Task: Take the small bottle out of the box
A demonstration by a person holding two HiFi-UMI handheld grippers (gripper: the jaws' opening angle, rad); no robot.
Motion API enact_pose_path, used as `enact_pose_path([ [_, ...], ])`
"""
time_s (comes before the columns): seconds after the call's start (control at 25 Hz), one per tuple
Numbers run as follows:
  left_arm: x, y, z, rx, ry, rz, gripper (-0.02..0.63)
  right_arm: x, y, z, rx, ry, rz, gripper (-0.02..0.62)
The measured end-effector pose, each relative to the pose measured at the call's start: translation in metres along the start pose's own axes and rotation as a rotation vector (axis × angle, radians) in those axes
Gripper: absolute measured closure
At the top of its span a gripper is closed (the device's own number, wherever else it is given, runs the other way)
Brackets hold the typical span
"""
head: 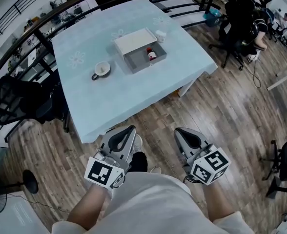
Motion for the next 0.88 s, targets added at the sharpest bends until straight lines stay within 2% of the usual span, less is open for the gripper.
enact_pose_path([
  [0.88, -0.157, -0.012, 0.09, -0.022, 0.041, -0.047, 0.584, 0.053, -0.068, 0.157, -0.047, 0.04, 0.016, 0.574],
])
Point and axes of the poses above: the fingertips, and each gripper's own axes: z forward along the fingers, x to its right, y out of its underside, the point moved 4 cm from there along -z, backward along the fingers, and after that the axes turned 1 degree about -y, right-handed, at the moved point
